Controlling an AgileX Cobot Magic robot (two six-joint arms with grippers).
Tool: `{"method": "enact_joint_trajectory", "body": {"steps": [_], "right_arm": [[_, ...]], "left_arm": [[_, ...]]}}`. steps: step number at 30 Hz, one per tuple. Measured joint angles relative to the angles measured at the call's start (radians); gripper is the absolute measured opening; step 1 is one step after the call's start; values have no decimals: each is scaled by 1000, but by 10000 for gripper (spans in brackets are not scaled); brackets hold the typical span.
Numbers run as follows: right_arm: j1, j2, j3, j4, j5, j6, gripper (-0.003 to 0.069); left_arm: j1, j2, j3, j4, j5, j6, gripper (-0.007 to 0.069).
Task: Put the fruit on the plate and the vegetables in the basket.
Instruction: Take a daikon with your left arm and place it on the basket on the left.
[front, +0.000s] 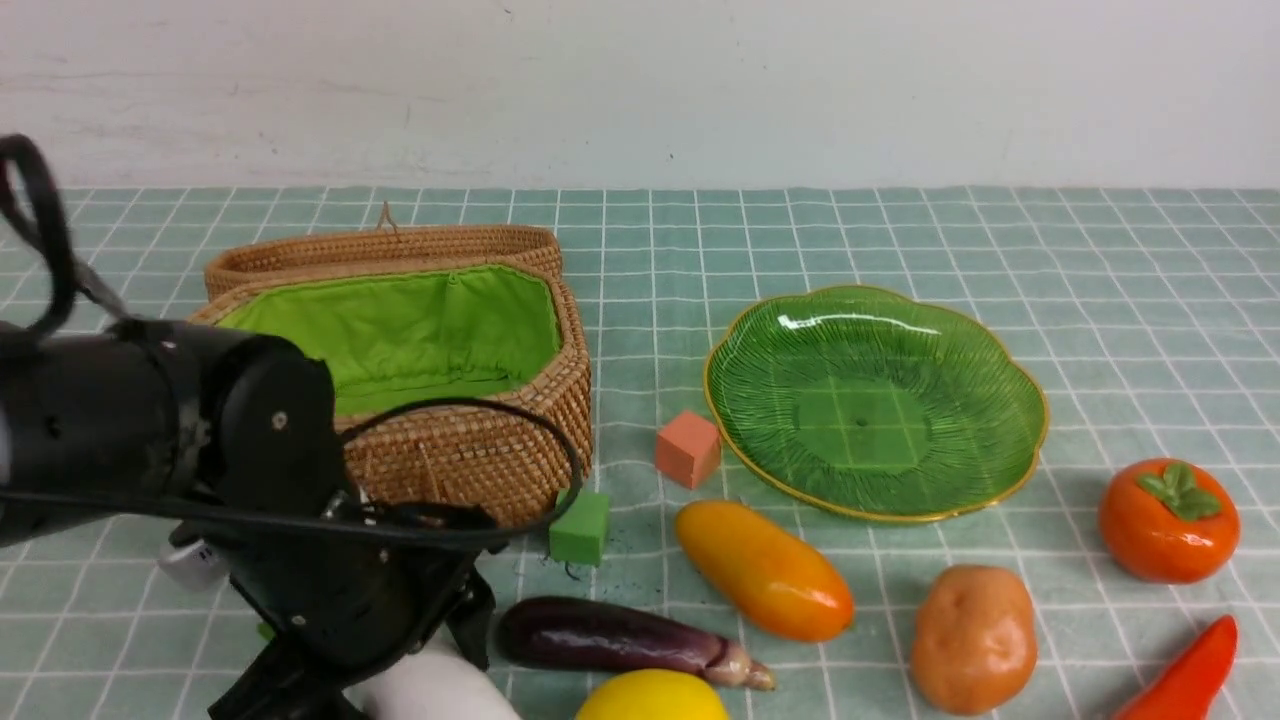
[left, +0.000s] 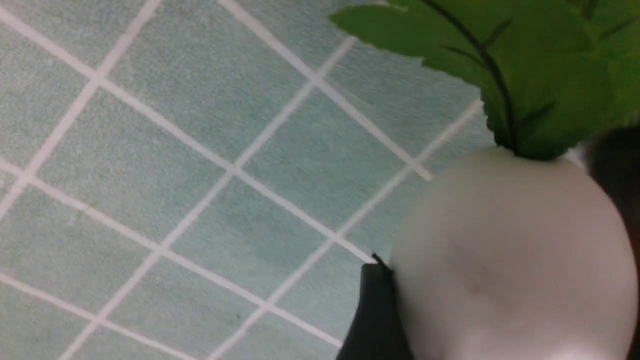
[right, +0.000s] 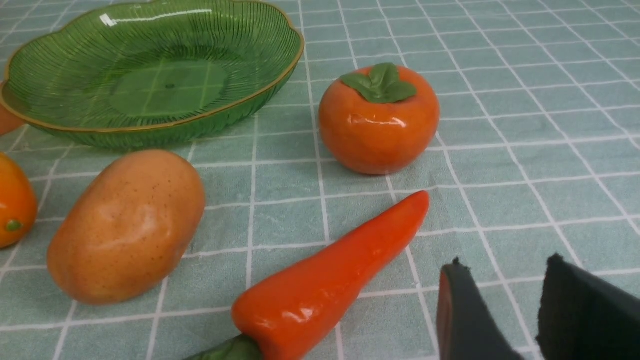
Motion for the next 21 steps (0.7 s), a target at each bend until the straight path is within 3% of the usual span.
{"method": "enact_joint_trajectory", "body": {"steps": [5,10,15,21], "right_arm": [[0,0,0,0,0,0,242],[0,0,0,0,0,0,242],[0,0,0,0,0,0,242],[0,0,0,0,0,0,242]], "left_arm": [[19,-176,-39,8,-26,-9,518],[152,-218,-164,12,-25,-10,518],[336,-159,-315,19,-34,-69,518],[364,10,-397,10,-135,-157,518]]}}
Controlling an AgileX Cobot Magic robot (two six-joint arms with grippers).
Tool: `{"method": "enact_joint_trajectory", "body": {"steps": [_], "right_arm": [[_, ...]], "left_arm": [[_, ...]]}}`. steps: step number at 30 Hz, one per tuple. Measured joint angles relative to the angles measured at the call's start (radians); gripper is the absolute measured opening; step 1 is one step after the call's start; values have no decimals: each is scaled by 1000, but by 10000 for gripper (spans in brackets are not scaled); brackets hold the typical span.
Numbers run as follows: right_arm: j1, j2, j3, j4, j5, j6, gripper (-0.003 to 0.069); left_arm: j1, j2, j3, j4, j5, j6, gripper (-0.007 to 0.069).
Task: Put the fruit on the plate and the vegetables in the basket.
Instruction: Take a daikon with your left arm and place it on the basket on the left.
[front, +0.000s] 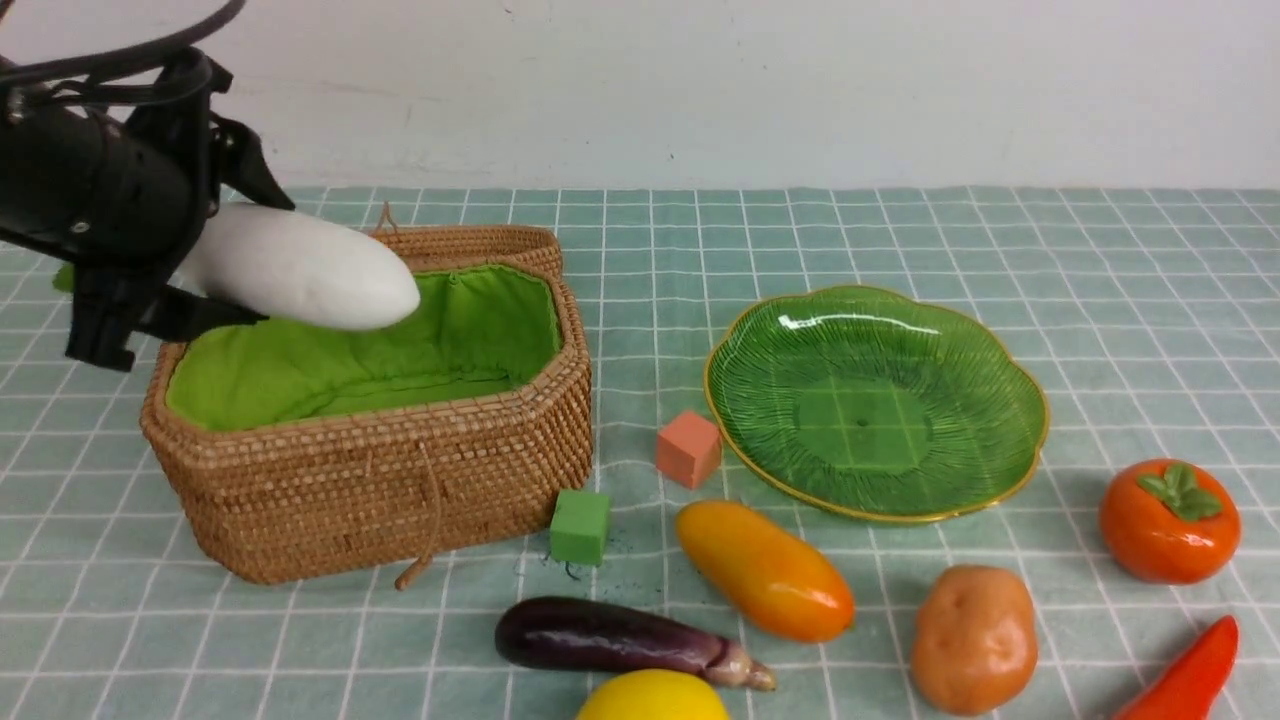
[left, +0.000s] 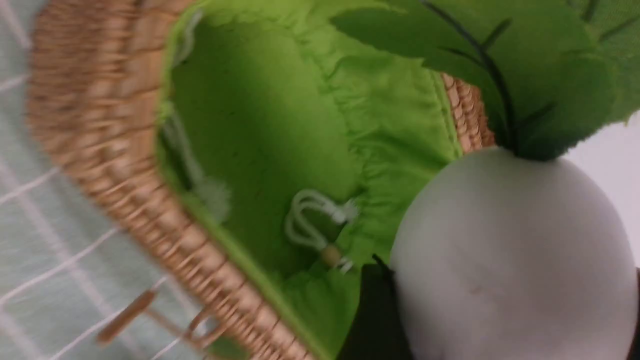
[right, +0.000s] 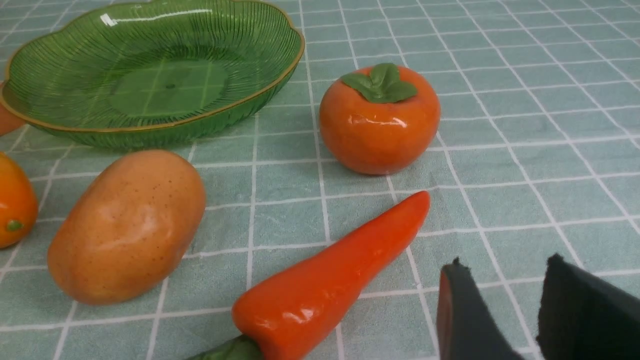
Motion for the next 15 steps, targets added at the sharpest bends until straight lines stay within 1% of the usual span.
{"method": "enact_joint_trajectory", "body": {"steps": [3,8,10,11,12,15], "right_arm": [[0,0,0,0,0,0,242],[0,0,0,0,0,0,242],[0,0,0,0,0,0,242],[0,0,0,0,0,0,242],[0,0,0,0,0,0,242],[0,0,0,0,0,0,242]], "left_arm": [[0,83,-38,-2,-18,6,518],[0,167,-89,-2,4,41,524],[0,180,-100,-3,9,55,595],[0,180,-102,-3,9,56,609],[0,179,-104,-4,9,57,648],[0,177,-110,-4,8,60,666]]}}
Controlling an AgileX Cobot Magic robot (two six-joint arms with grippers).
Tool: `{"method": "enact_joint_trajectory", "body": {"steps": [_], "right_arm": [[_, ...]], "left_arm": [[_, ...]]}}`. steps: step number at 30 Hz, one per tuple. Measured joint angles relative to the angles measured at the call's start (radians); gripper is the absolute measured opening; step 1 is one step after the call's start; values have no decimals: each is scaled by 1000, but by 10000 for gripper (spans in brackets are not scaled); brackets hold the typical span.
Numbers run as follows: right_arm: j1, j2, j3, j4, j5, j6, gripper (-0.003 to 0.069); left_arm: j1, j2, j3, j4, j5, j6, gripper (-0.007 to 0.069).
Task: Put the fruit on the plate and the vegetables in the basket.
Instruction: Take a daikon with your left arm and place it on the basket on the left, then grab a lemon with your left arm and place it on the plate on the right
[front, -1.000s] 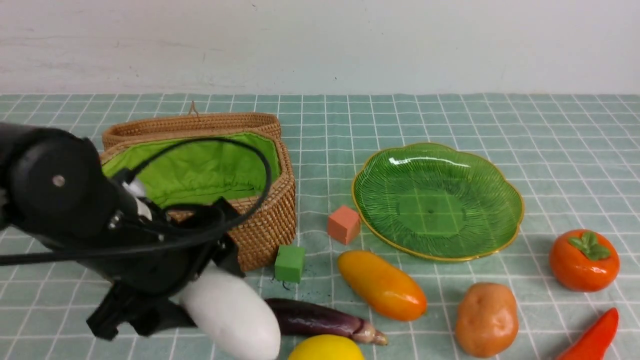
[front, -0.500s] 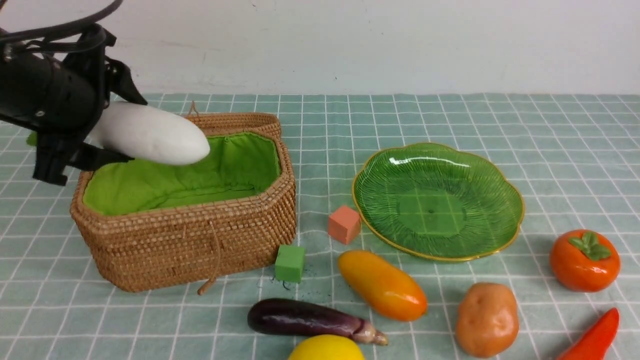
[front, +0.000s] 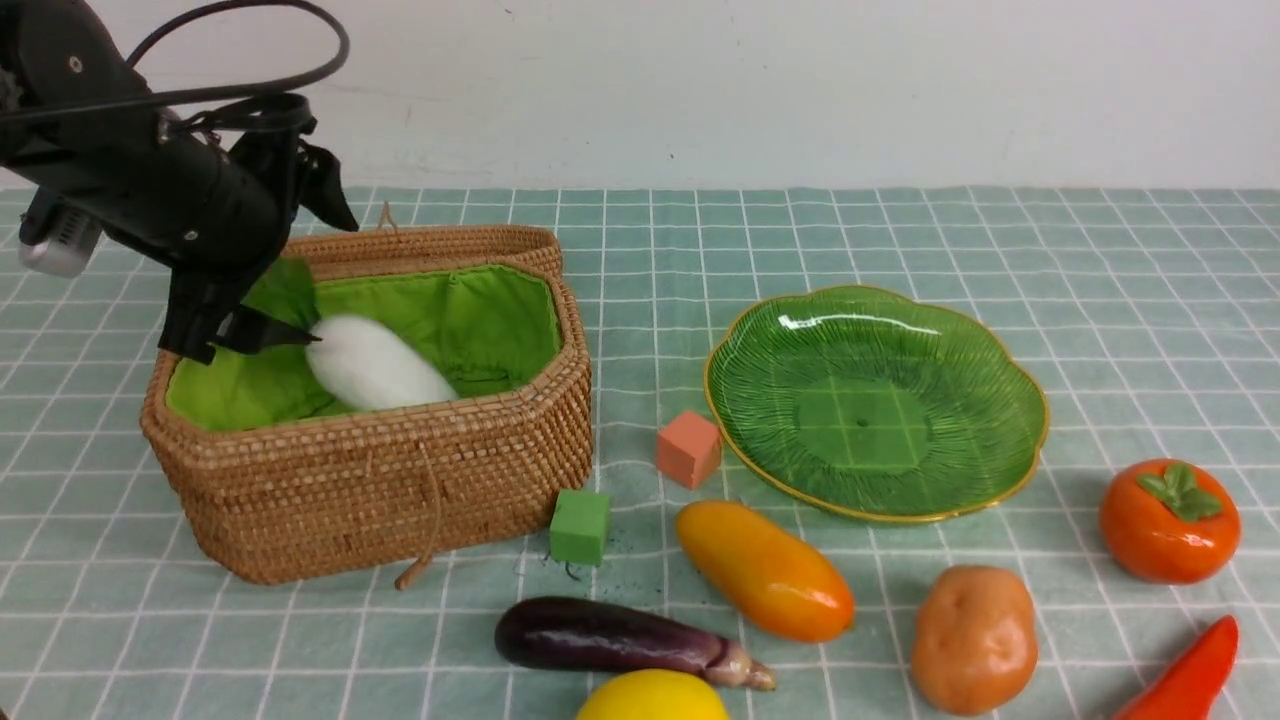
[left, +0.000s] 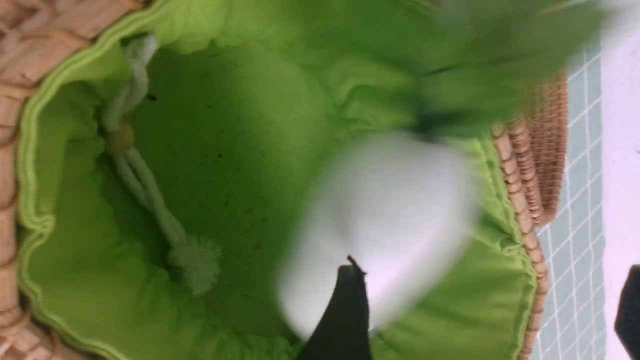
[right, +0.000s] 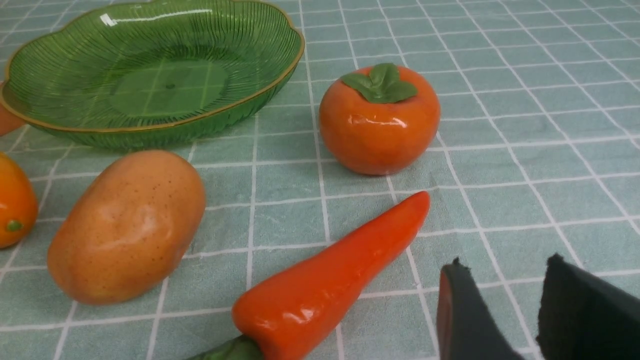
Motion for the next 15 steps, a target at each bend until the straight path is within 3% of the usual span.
{"method": "enact_joint_trajectory", "body": {"steps": [4,8,13,14,15], "right_arm": [[0,0,0,0,0,0,242],[0,0,0,0,0,0,242],[0,0,0,0,0,0,242],[0,0,0,0,0,0,242],[0,0,0,0,0,0,242]], "left_arm": [[0,-2,0,2,9,43,664],[-19,-28,0,-6,59,265,634],[-178,-136,-3,-17,224,830,552],[-194,-140,-3,-17,236,850,549],[-237,-160,-3,-17,261,944,537]]}}
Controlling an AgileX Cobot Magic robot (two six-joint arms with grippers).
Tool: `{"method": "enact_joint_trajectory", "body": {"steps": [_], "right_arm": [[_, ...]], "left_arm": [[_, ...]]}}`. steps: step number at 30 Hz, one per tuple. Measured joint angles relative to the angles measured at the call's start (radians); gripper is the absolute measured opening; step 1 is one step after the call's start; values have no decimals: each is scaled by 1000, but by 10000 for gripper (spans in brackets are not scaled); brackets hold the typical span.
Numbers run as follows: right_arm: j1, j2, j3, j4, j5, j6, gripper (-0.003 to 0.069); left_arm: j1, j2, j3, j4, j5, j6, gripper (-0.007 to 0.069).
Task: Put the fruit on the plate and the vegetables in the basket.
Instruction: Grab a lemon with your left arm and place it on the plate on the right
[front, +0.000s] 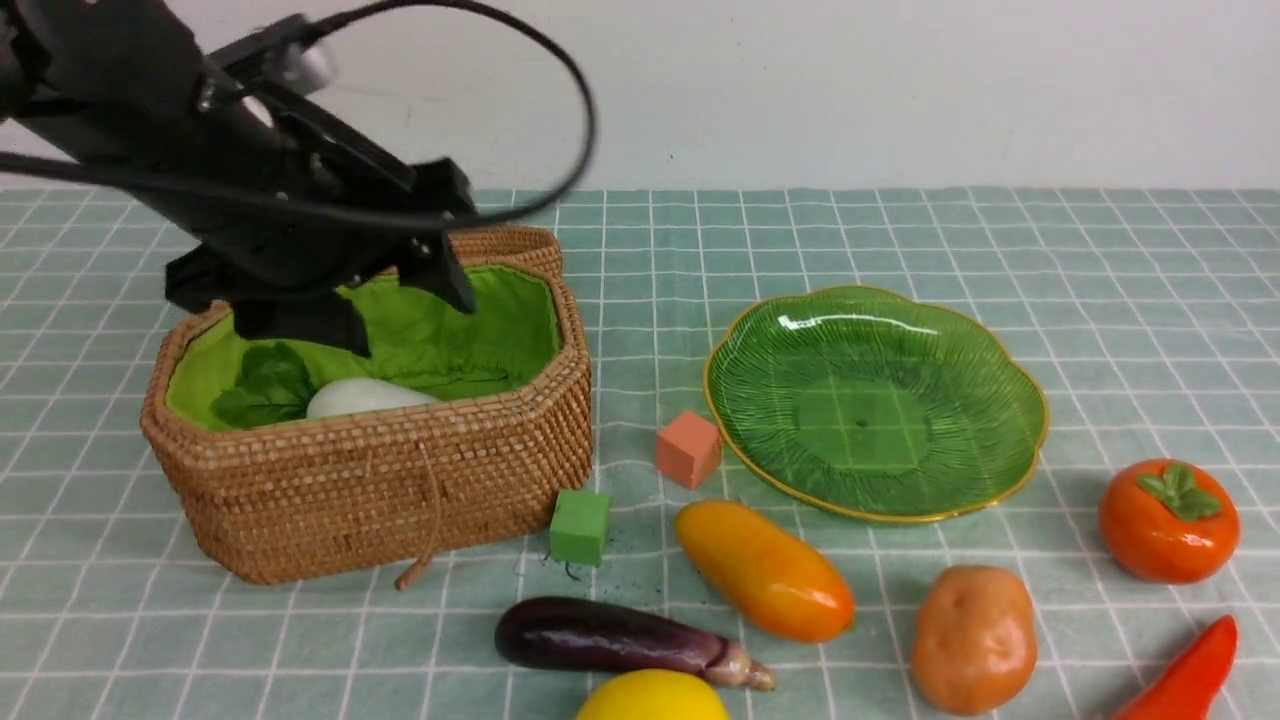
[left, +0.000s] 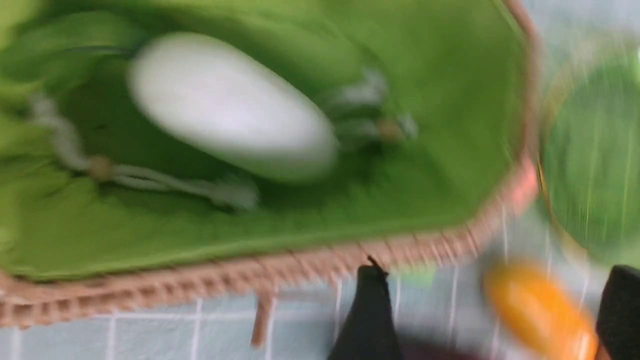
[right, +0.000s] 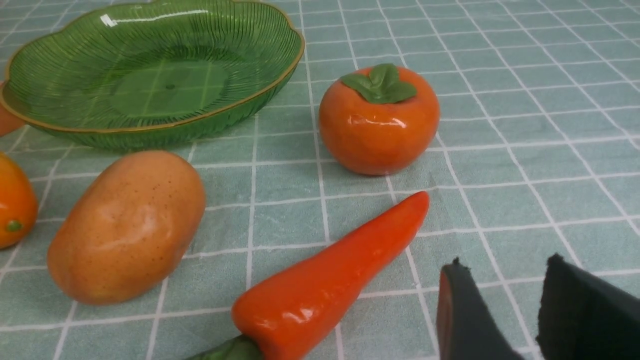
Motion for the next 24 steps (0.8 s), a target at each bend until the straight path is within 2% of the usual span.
{"method": "enact_joint_trajectory", "body": {"steps": [5,6,8,11,14,19,24], "right_arm": [[0,0,0,0,0,0,242],[0,0,0,0,0,0,242],[0,0,0,0,0,0,242],[0,0,0,0,0,0,242],[0,0,0,0,0,0,242],[0,0,0,0,0,0,242],[0,0,0,0,0,0,242]], "left_arm": [[-274,-43,-4,1,119,420,491],[-284,-43,-4,2,124,432,491],[-408,-19,18,18,155,548,488],[-484,14,47,62,152,586,488],[-569,86,107,188,99,600,512],[-587,125,210,286,-46,583,596],[-586,136,282,300,-124,584,629]]}}
